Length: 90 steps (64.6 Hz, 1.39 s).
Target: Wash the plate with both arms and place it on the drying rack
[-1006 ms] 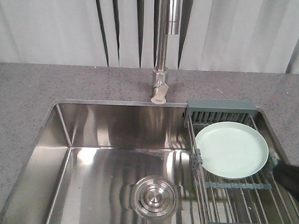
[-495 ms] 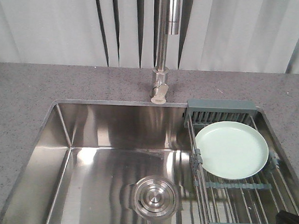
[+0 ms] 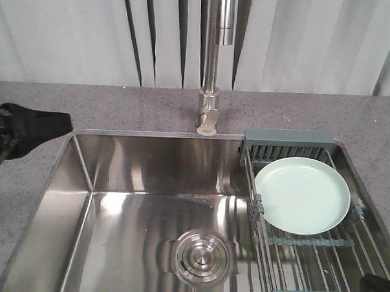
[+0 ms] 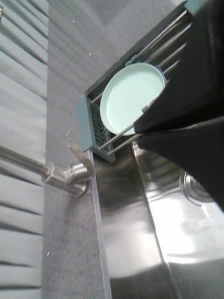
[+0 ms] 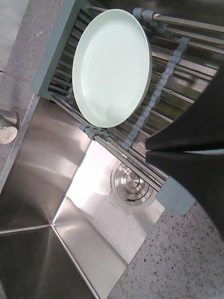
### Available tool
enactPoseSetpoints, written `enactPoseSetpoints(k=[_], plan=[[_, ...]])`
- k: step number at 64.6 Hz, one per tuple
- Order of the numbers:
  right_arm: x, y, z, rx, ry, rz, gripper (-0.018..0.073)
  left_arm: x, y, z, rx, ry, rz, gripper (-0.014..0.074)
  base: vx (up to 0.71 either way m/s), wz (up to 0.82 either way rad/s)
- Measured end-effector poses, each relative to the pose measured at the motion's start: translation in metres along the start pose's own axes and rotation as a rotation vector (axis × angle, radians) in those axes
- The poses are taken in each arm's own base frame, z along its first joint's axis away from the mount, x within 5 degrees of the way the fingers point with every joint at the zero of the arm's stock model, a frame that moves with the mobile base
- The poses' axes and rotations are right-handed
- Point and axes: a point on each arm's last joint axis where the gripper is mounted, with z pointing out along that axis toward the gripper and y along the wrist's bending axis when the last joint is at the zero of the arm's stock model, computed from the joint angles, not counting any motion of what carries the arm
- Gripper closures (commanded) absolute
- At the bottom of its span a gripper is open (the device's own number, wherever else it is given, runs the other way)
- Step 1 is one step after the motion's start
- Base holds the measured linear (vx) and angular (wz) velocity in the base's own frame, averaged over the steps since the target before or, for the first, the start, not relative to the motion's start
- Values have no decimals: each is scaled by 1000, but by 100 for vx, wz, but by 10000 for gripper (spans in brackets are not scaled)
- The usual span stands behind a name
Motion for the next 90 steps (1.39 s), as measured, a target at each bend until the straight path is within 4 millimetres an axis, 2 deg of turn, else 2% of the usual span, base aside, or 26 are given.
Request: enactPoseSetpoints(k=[12,23,42,58,76,90], plan=[[0,0,0,0,0,2,564,-12,19,56,170,103,-126,603,0,0],[0,0,0,0,0,2,564,-14,22,102,260,190,-179,603,0,0],[0,0,0,0,0,3,564,-3,11,185,340,327,-169,603,0,0],[0,0,0,0,0,3,564,6,25,248,323,349,-228,603,0,0],[0,0,0,0,0,3,564,9,46,297,324,348,-282,603,0,0],[0,0,0,0,0,3,564,5,56,319,314,320,-294,603,0,0]])
